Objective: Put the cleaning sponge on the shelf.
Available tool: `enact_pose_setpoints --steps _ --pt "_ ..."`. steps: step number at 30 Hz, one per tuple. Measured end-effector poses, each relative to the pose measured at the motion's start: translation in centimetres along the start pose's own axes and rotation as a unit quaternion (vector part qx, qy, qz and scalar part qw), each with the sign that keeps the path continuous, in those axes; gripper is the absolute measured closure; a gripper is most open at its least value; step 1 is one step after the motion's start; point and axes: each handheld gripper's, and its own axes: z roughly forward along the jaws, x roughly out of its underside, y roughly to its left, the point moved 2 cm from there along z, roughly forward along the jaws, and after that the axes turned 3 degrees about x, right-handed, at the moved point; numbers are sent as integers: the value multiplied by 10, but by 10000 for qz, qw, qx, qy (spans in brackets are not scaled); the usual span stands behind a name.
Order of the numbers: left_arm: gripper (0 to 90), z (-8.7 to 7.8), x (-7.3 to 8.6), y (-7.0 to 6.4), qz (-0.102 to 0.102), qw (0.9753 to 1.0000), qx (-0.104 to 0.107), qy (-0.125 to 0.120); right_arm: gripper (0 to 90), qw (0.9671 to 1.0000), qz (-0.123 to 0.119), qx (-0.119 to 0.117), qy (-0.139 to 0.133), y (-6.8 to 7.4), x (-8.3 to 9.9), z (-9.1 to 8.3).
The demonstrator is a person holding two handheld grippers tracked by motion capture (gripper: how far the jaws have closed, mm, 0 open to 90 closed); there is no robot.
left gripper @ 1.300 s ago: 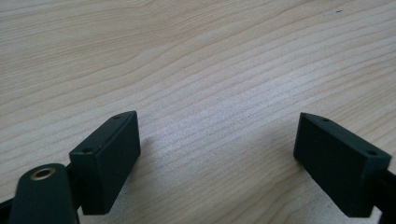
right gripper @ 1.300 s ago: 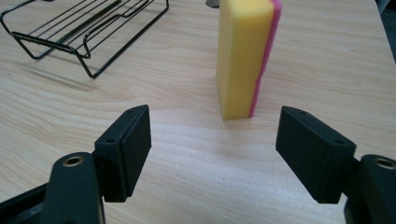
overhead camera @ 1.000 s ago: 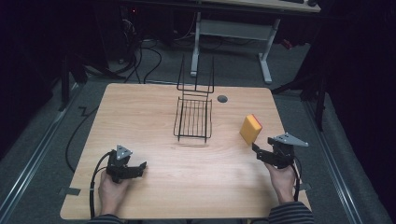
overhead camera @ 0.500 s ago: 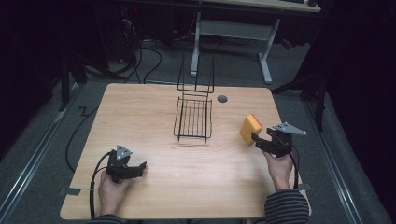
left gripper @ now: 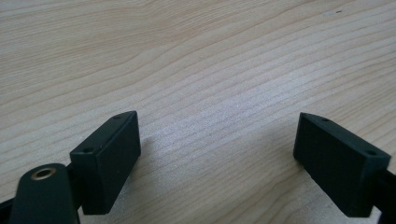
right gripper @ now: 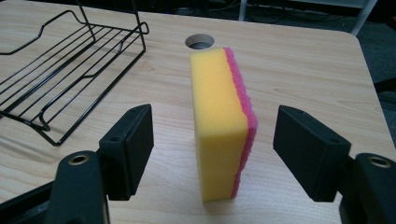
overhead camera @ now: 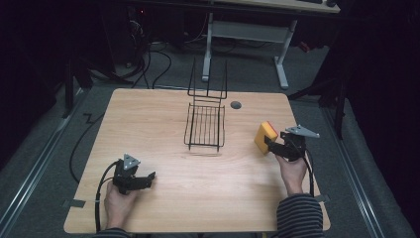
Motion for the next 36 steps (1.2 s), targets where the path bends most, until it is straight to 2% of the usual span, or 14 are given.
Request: enact_pose_setpoints --steps 16,28,36 --pt "154 0 0 0 -10 10000 -1 -9 344 9996 45 -44 267 -3 7 31" --pt "154 0 0 0 -10 10000 -1 -10 393 9994 14 -59 339 -4 12 42" --pt "154 0 0 0 -10 10000 -2 -9 482 9994 32 -53 331 -3 14 45"
